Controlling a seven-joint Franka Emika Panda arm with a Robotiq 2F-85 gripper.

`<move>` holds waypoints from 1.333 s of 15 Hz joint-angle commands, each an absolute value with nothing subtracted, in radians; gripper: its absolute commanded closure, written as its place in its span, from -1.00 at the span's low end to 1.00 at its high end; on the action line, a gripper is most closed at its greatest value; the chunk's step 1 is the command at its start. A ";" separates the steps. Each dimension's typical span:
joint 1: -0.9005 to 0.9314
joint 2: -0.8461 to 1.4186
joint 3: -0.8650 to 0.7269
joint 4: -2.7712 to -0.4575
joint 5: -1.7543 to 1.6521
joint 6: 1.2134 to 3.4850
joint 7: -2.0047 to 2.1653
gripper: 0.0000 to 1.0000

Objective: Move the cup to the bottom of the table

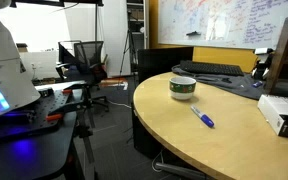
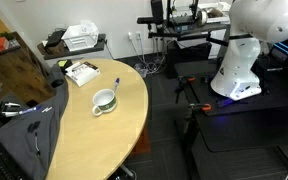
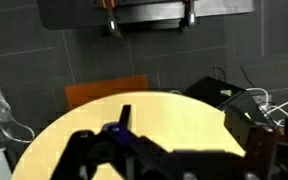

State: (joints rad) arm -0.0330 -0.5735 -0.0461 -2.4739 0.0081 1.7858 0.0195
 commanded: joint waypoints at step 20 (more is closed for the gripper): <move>-0.027 -0.341 -0.043 -2.358 -0.092 2.101 -0.113 -1.00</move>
